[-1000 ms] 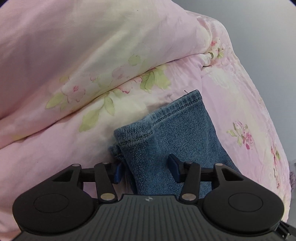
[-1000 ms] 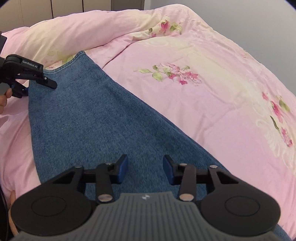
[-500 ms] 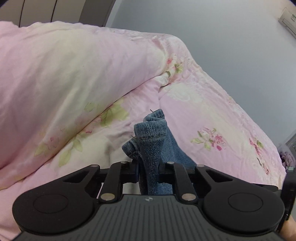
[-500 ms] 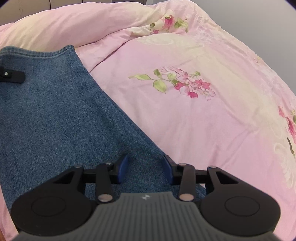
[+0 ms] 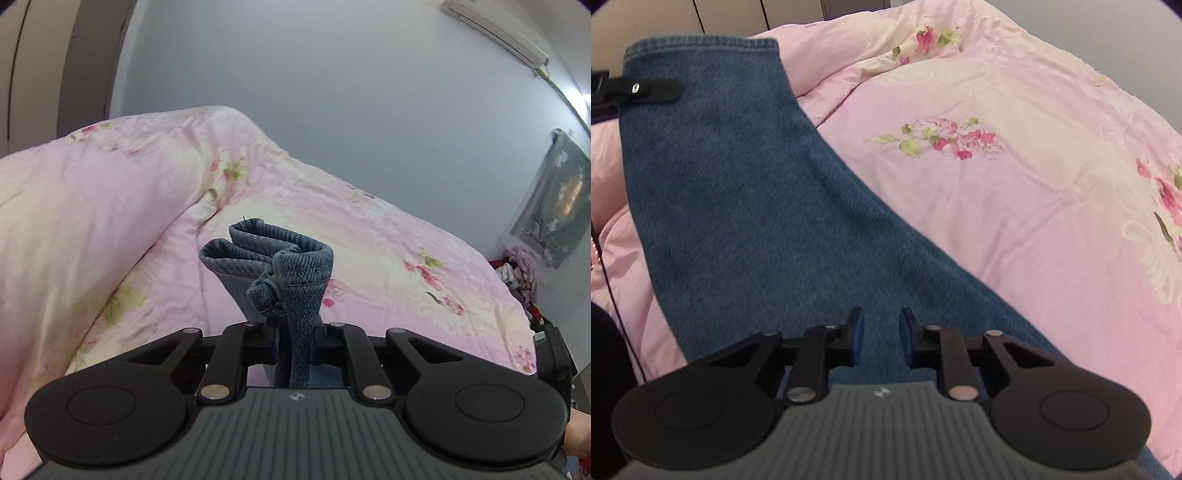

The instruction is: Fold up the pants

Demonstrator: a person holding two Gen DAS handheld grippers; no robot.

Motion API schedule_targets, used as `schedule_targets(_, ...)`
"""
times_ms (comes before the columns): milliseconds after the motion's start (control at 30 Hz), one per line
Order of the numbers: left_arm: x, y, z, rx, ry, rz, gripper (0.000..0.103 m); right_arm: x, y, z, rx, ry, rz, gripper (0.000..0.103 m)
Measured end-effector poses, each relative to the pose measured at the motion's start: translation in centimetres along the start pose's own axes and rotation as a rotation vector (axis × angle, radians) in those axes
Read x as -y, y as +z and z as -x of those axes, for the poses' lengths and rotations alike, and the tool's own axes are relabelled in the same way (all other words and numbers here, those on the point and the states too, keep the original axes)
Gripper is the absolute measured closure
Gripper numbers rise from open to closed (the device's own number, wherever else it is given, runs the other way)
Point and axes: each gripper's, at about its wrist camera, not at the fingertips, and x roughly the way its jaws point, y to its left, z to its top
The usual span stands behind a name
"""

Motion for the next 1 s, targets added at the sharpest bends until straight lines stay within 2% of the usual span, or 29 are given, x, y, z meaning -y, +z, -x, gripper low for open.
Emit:
schedule_targets(100,3.0,0.7,0.8,0.01,-0.061,-0.064,0.089,-0.2,-1.7,0.7,-0.012,0.019,0.017,0.086)
schedule_targets(300,9.2,1.2,1.8,-0.003,-0.169,-0.18,0.089,-2.2,-4.3,0.5,-0.032,0.145,0.041,0.087)
schedule_targets(433,13.2,0.9,1.3,-0.047,-0.239,-0.252,0.089,-3.6,-6.2,-0.7,-0.048,0.141,0.066,0.087)
schedule_targets(533,15.8,0.1,0.9,-0.079,-0.277,-0.309,0.089,-3.0,-7.5,0.4,-0.023,0.148,0.032,0.087)
schedule_targets(667,19.5,-1.5,-0.2,-0.123,-0.338,-0.361,0.089,-0.1,-9.6,3.4,0.005,0.073,-0.016,0.084)
schedule_targets(800,23.3,-4.2,-2.2,-0.181,-0.388,-0.408,0.089,4.5,-13.2,6.6,0.007,-0.006,-0.145,0.083)
schedule_targets(900,26.0,-7.3,-4.5,-0.25,-0.418,-0.45,0.089,7.8,-16.2,8.6,0.005,-0.063,-0.239,0.083)
schedule_targets(1000,27.8,-10.6,-6.7,-0.339,-0.443,-0.483,0.089,10.1,-19.4,10.2,0.008,-0.072,-0.34,0.083)
